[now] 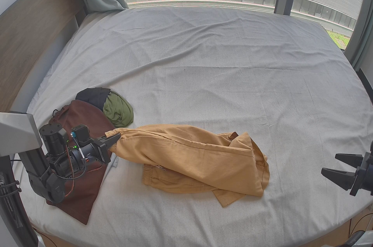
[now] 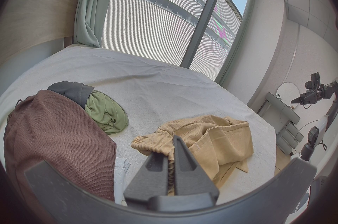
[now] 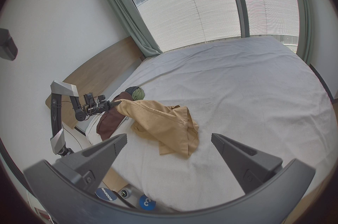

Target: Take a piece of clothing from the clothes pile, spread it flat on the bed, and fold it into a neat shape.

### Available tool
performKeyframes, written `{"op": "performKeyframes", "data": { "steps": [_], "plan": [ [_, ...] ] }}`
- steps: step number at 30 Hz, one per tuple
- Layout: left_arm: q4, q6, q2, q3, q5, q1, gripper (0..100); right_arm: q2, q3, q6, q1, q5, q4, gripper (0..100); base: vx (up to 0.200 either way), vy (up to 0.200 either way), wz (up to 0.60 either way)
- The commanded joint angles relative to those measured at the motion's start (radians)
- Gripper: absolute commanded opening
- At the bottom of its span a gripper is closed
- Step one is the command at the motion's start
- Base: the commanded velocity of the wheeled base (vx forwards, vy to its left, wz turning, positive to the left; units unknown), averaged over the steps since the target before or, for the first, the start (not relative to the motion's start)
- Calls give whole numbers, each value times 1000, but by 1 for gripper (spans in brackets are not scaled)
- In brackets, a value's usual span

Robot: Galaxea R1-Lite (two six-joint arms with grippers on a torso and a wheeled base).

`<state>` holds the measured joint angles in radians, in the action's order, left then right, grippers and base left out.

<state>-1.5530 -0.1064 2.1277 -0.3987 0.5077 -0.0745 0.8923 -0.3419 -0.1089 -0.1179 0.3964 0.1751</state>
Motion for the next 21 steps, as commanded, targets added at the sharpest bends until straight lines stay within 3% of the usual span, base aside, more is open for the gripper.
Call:
{"op": "performKeyframes", "data": {
  "steps": [1,10,14,17,21],
  "plan": [
    [-1,1,-2,3,0,-10,0,125,-8,-2,-2,25,50,100,0,0,0],
    [-1,4,-2,6,-1,-25,0,303,-20,-3,-23,104,158,100,0,0,0],
    [-1,2,3,3,-1,-24,0,421,-8,-18,-39,136,274,100,0,0,0],
    [-1,2,5,4,-1,-24,0,470,-3,-58,-37,211,307,100,0,0,0],
    [-1,2,6,4,-1,-24,0,504,-6,-107,-37,223,343,100,0,0,0]
  ]
}}
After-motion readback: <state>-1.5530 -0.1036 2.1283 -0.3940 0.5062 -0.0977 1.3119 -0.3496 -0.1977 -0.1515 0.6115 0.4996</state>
